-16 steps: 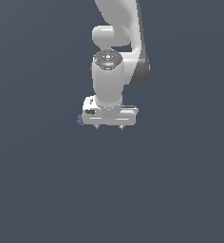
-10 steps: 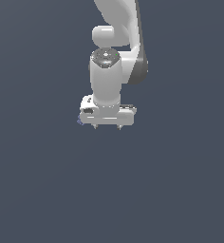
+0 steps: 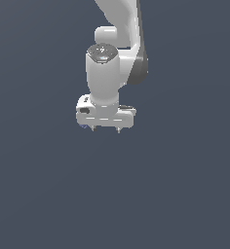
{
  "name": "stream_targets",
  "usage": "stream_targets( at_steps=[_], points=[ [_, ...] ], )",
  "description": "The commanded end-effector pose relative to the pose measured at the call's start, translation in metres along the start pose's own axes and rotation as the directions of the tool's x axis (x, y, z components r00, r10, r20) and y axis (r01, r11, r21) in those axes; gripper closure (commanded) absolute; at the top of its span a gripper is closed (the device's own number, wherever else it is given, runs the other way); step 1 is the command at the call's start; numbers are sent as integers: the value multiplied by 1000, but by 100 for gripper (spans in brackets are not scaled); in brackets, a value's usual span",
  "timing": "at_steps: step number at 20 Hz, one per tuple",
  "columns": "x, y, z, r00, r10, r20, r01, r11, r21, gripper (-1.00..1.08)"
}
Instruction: Pick up the object and move it to a goal position.
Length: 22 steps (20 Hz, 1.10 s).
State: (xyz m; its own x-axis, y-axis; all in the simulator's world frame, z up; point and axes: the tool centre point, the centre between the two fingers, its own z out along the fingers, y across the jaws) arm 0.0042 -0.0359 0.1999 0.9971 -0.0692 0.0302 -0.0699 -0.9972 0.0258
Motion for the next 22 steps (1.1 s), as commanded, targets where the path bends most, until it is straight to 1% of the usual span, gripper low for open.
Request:
stream_targets(
  at_steps=[1,7,13,17,22],
  points=[
    [-3,3,3,1000,10,2,-10,1000,1,-92],
    [-18,23,17,998,68,6,-68,998,5,-92],
    [-48,55,41,985,172,15,-172,985,10,-92],
    [-78,82,61,964,266,22,-266,964,12,-92],
    [-118,110,81,927,374,30,-375,927,12,-92]
  ],
)
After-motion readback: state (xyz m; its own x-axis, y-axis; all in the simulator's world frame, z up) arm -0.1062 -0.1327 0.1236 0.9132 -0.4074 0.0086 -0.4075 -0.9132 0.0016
